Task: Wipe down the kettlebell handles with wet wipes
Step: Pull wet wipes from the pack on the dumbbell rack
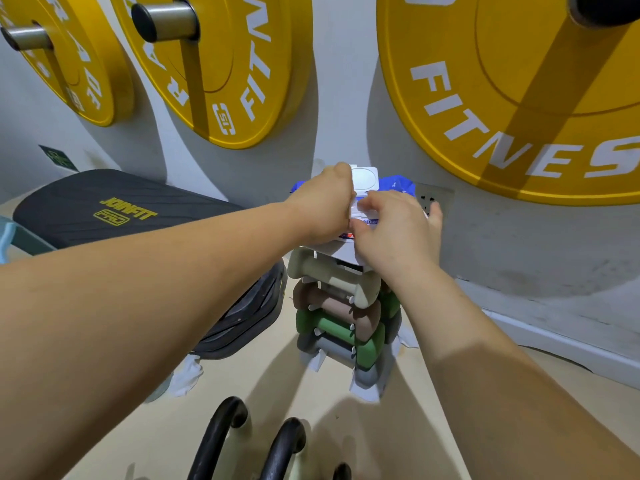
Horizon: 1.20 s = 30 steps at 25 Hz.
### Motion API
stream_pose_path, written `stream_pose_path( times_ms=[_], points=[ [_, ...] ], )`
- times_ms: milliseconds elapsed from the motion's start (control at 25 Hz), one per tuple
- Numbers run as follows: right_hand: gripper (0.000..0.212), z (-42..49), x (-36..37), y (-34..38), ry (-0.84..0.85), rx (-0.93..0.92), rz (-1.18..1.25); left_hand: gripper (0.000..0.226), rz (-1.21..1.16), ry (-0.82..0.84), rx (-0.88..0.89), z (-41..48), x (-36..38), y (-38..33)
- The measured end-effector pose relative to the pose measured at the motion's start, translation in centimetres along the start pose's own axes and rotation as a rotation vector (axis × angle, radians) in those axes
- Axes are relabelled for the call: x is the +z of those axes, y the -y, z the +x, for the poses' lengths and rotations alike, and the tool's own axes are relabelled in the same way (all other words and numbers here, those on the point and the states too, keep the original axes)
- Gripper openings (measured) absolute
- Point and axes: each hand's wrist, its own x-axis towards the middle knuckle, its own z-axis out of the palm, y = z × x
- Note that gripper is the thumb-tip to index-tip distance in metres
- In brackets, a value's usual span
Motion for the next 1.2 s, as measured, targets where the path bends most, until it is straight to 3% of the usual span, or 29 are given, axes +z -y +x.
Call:
stream_pose_path(
  times_ms=[120,280,440,560,640,920,1040,1200],
  points=[
    [0.023,0.1,0.3,-0.4,-0.034,0.028,0.031,0.005,-0.29,-0.07,-0.142,0.3,-0.8,0.5],
    [0.023,0.2,0.5,-0.9,-0.039,0.057,0.09,0.029,-0.615,-0.061,-0.356,1.0,-1.4,0.9],
    [0.024,0.2,0.6,-1.0,-0.011,0.095,0.152,0.034,-0.638,-0.174,-0.279,0.4,-1.1,1.7],
    [0.029,0.3,0.5,-1.1,0.004,0.099,0.179,0.042,-0.357,-0.145,-0.128,-0.6,-0.8,2.0],
    [0.036,0.3,0.5,-1.0,0.02,0.095,0.169,0.036,-0.255,-0.108,-0.128,-0.5,-0.5,1.6],
    [0.041,0.2,0.1,-1.0,0.067,0.097,0.176,0.026,-0.441,-0.109,-0.243,0.5,0.1,1.2],
    [0.041,0.2,0.0,-0.9,0.065,0.096,0.183,0.007,-0.451,-0.108,-0.161,0.3,0.0,1.3],
    [0.041,0.2,-0.2,-0.9,0.098,0.096,0.179,0.012,-0.407,-0.183,-0.047,0.2,-0.2,1.7]
  ],
)
